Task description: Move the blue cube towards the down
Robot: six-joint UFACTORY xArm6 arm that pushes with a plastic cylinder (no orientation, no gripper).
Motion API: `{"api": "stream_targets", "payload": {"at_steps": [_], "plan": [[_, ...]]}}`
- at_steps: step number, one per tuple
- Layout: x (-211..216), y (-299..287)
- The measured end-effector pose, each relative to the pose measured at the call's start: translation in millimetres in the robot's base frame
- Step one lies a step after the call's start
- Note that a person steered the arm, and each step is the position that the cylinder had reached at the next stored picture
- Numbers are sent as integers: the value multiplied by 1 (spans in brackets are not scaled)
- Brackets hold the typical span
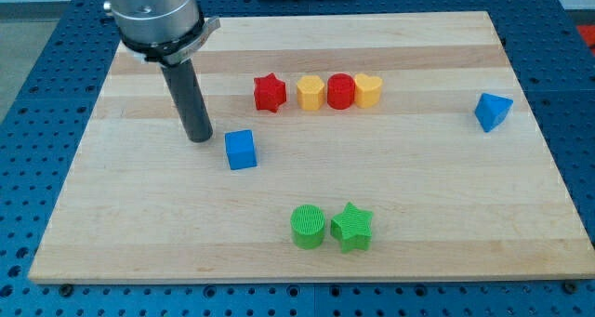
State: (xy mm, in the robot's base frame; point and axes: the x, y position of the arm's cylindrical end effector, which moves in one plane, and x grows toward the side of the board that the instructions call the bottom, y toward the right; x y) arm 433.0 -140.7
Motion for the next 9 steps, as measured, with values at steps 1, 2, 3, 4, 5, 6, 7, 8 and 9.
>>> {"api": "stream_targets", "payload": {"at_steps": [1, 2, 3, 4, 5, 6, 7, 8, 9], "plan": [[5, 24], [35, 37], [78, 37], [107, 37], [104, 25], [85, 11], [64, 15], [41, 49], [31, 81]]}}
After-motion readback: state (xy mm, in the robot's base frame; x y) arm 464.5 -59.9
